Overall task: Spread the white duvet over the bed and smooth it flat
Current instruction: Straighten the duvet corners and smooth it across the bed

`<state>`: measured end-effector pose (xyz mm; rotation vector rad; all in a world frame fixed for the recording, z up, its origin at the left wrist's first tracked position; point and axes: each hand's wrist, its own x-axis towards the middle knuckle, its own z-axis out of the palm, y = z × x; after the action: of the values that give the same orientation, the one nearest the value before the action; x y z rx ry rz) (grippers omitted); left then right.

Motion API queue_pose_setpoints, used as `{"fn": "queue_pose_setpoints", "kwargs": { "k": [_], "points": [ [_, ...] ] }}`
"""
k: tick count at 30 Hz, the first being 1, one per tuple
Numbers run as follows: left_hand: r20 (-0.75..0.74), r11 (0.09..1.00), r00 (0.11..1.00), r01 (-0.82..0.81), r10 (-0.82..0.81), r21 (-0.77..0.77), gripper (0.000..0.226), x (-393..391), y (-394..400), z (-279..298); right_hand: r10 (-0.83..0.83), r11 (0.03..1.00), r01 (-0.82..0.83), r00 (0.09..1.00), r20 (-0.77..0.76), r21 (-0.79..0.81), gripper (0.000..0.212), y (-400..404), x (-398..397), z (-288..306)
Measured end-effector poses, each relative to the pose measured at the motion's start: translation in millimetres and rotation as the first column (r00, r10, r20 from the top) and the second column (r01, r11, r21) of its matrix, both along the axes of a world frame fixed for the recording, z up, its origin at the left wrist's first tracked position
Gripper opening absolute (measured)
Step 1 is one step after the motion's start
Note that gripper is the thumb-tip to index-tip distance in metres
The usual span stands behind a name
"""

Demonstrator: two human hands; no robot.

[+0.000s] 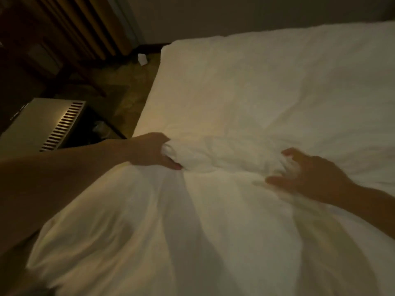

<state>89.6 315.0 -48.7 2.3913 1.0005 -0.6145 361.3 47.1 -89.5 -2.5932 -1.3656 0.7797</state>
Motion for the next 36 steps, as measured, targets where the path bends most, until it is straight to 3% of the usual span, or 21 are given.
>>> {"fn": "queue_pose_setpoints", "kwargs": {
  "k": [3, 5, 7, 9, 10, 13, 15, 16, 18, 20, 22, 24, 26, 28, 29, 31, 33, 35, 36],
  "points": [
    [0.204, 0.982, 0.979, -0.038, -0.001, 0.185, 0.064, -5, 40, 11, -0.067, 0.998, 0.064, 0.987, 0.144, 0.029, 0.058, 25, -15, -5],
    [0.134, 0.909, 0.987, 0.025, -0.088, 0.416, 0.062, -22, 61, -7, -0.156, 0.987, 0.160, 0.965, 0.210, -0.003, 0.058, 32, -11, -13],
    [0.166, 0.868, 0.983, -0.149, 0.078, 0.473, 0.073, -41, 68, -37, -0.193, 0.972, 0.219, 0.953, 0.235, -0.089, 0.059, 42, -15, -20],
    [0.261, 0.849, 0.864, -0.486, 0.431, 0.208, 0.093, -61, 66, -53, -0.086, 0.987, 0.124, 0.944, 0.319, -0.100, 0.056, 59, -31, -17],
    [0.254, 0.828, 0.814, -0.556, 0.522, 0.077, 0.103, -77, 63, -55, -0.031, 0.998, 0.047, 0.945, 0.325, -0.041, 0.058, 71, -42, -14],
    [0.218, 0.705, 0.693, -0.708, 0.687, 0.031, 0.113, -136, 55, -49, 0.106, 0.975, -0.110, 0.994, 0.031, 0.193, 0.070, 124, -100, 7],
    [0.165, 0.514, 0.494, -0.850, 0.853, -0.114, 0.111, -182, 49, -46, 0.159, 0.976, -0.135, 0.977, -0.139, 0.172, 0.078, 172, -145, 19],
    [0.116, 0.419, 0.403, -0.868, 0.908, -0.265, 0.104, -207, 43, -48, 0.186, 0.974, -0.158, 0.968, -0.167, 0.164, 0.087, 198, -165, 21],
    [-0.025, 0.263, 0.325, -0.806, 0.945, -0.530, 0.081, -257, 30, -52, 0.170, 0.983, -0.149, 0.961, -0.220, 0.111, 0.107, 246, -199, 23],
    [-0.077, 0.171, 0.288, -0.740, 0.954, -0.650, 0.079, -298, 18, -57, 0.134, 0.991, -0.135, 0.962, -0.237, 0.013, 0.128, 279, -222, 17],
    [-0.035, 0.115, 0.225, -0.621, 0.974, -0.775, 0.090, -321, 6, -50, 0.124, 0.982, -0.160, 0.948, -0.293, -0.102, 0.138, 295, -240, 12],
    [0.061, 0.193, 0.287, -0.460, 0.956, -0.867, 0.095, -331, -3, -37, 0.064, 0.951, -0.190, 0.893, -0.446, -0.244, 0.124, 303, -254, 17],
    [0.133, 0.268, 0.375, -0.336, 0.918, -0.903, 0.085, -336, -8, -23, -0.020, 0.885, -0.263, 0.802, -0.597, -0.383, 0.106, 313, -254, 29],
    [0.140, 0.339, 0.466, -0.377, 0.874, -0.862, 0.078, -346, -12, -23, -0.037, 0.846, -0.313, 0.773, -0.634, -0.432, 0.103, 321, -253, 45],
    [0.118, 0.388, 0.537, -0.422, 0.835, -0.819, 0.075, -352, -13, -29, -0.015, 0.874, -0.286, 0.791, -0.612, -0.392, 0.099, 327, -251, 51],
    [-0.005, 0.416, 0.656, -0.484, 0.754, -0.770, 0.068, -362, -19, -41, 0.100, 0.964, -0.227, 0.790, -0.604, -0.138, 0.067, 330, -254, 62],
    [-0.081, 0.419, 0.702, -0.509, 0.707, -0.752, 0.070, -369, -23, -47, 0.250, 0.966, -0.167, 0.803, -0.542, 0.198, 0.047, 321, -257, 67],
    [0.015, 0.460, 0.660, -0.507, 0.751, -0.729, 0.072, -374, -23, -47, 0.420, 0.813, -0.176, 0.838, -0.350, 0.555, 0.036, 304, -262, 74],
    [0.075, 0.443, 0.583, -0.522, 0.809, -0.729, 0.069, -379, -24, -44, 0.466, 0.729, -0.214, 0.851, -0.243, 0.650, 0.035, 299, -267, 75]
  ]
}}
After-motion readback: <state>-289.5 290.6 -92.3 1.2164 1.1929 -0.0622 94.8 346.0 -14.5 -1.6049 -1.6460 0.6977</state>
